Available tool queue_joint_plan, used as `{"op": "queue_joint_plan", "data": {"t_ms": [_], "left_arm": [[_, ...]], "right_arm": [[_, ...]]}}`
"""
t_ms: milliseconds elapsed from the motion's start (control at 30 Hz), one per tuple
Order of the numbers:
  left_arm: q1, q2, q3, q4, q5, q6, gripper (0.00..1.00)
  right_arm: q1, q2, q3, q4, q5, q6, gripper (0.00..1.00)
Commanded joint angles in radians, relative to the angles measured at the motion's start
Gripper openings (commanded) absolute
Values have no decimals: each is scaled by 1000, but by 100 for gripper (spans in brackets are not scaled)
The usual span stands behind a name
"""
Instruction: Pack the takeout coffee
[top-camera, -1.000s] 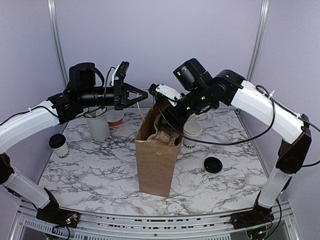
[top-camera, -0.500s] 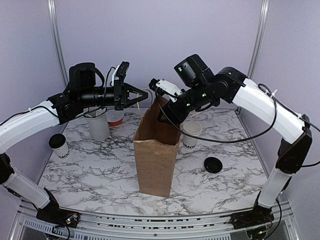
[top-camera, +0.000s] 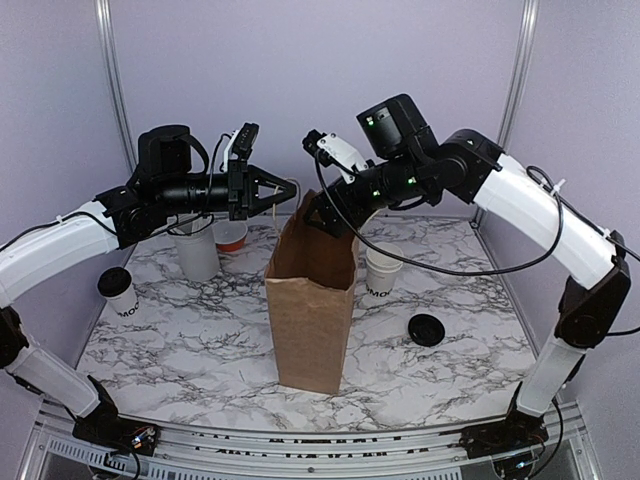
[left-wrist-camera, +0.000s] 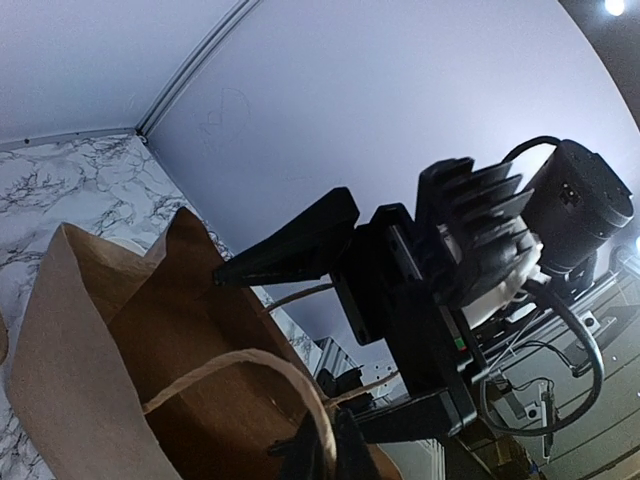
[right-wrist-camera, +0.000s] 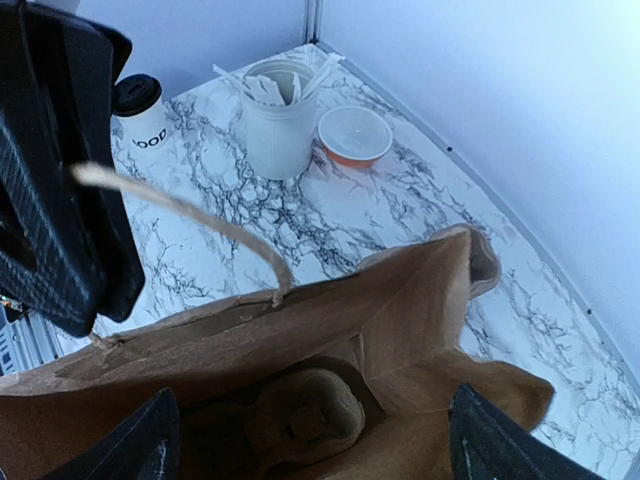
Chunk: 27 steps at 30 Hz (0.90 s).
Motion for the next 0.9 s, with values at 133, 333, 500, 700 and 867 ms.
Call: {"op": "queue_joint_plan", "data": {"t_ms": [133, 333, 500, 700, 867], "left_arm": [[5, -27, 26, 23, 13, 21, 32], [5, -44, 31, -7, -7, 51, 61], [5, -65, 41, -68, -48, 107, 98], [5, -121, 32, -126, -131, 173, 99], [5, -176, 4, -181, -239, 228, 99]], "right_arm": [[-5, -71, 24, 144, 138, 54, 94], [-50, -135, -43, 254, 150, 102, 96], [-125, -201, -138, 347, 133, 167, 98], [-164, -284, -267, 424, 163, 208, 100], [-209, -360, -377, 477, 169, 251, 100]]}}
